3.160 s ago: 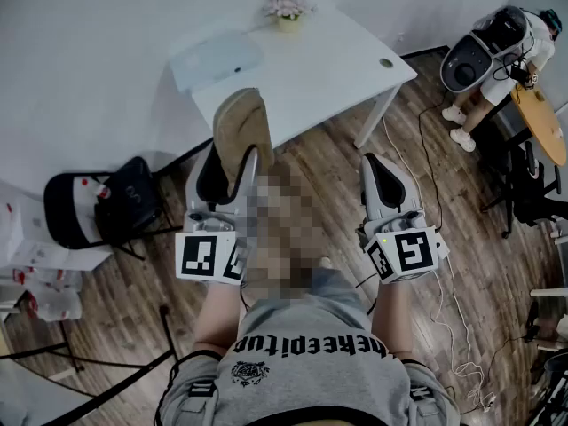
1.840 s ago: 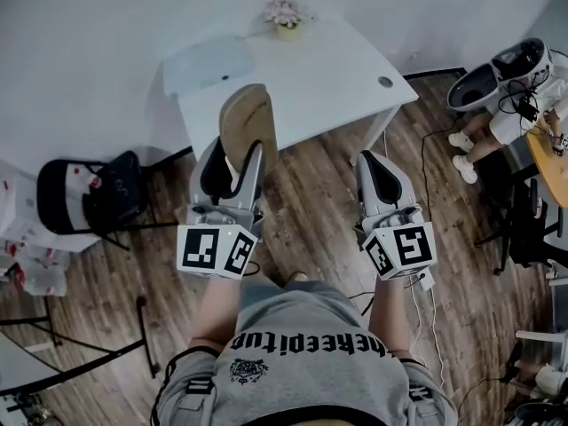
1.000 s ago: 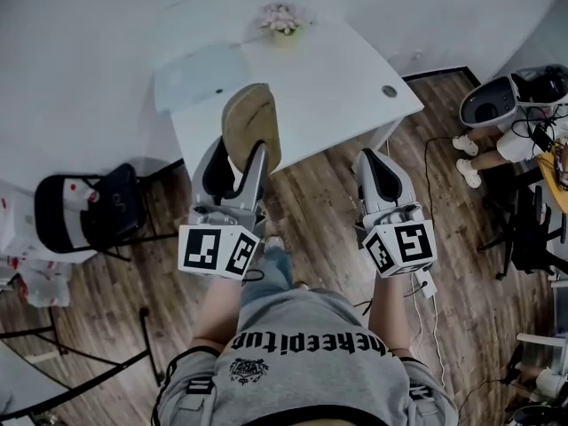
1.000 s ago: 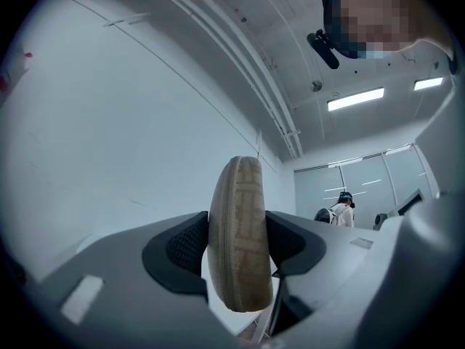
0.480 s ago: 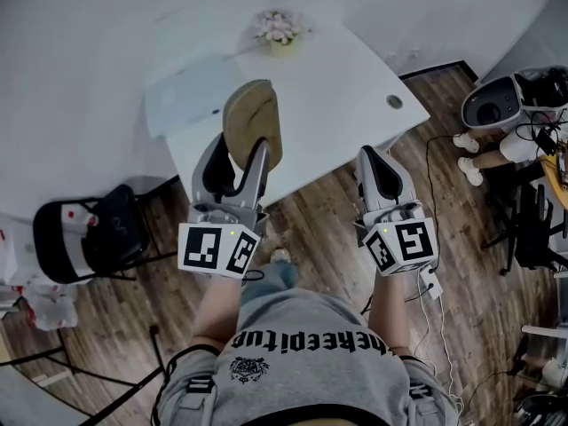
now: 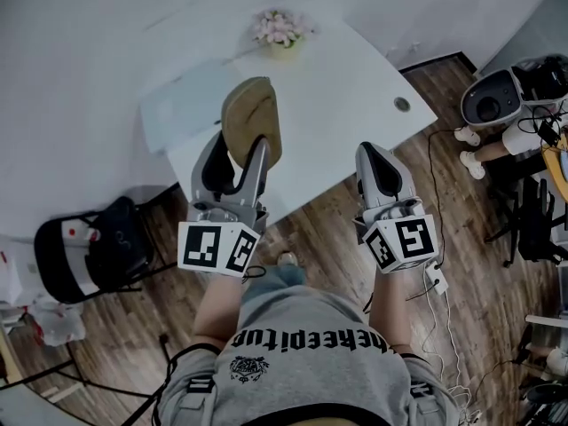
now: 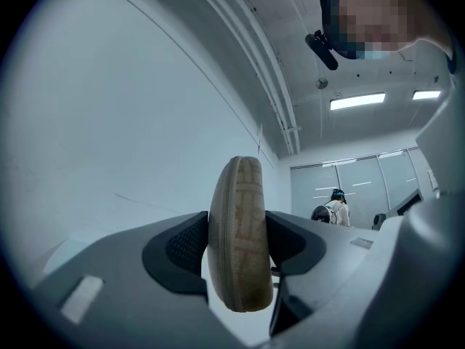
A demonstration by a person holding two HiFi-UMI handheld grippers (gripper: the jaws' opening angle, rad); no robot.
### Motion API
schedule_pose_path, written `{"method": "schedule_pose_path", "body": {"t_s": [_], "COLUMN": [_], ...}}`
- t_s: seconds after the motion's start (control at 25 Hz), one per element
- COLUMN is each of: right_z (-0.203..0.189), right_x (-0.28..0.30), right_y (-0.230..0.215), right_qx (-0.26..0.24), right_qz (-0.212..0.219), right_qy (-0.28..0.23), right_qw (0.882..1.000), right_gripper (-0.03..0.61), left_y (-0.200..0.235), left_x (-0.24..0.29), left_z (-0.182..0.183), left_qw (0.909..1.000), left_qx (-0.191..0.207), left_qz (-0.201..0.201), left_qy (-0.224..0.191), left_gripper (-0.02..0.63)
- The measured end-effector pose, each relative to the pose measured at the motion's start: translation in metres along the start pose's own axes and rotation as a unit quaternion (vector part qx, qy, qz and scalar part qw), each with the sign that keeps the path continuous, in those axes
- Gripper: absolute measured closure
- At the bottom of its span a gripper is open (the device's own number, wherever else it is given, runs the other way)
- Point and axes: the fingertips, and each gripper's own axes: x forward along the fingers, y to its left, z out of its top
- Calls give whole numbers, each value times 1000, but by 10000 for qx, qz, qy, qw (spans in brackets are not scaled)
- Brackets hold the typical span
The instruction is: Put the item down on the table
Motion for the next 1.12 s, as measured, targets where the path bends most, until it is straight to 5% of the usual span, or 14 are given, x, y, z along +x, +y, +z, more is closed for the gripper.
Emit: {"method": "schedule_pose_path", "body": {"t_s": [0.72, 1.12], "right_z": [-9, -7], "right_x": [19, 49], "right_y": [-9, -27], "right_qx": [-69, -22], "right_qz": [-387, -182], "right_qy": [60, 34], "right_qw": [9992, 9998], "right_gripper": [577, 577], "left_y": [24, 31], "left_x": [29, 53], "left_z": [-14, -16], "left_qw": [9995, 9998], "left_qx": [-163, -46], "left_qz": [-270, -112], "left_qy": [95, 127], "left_gripper": [368, 368]}}
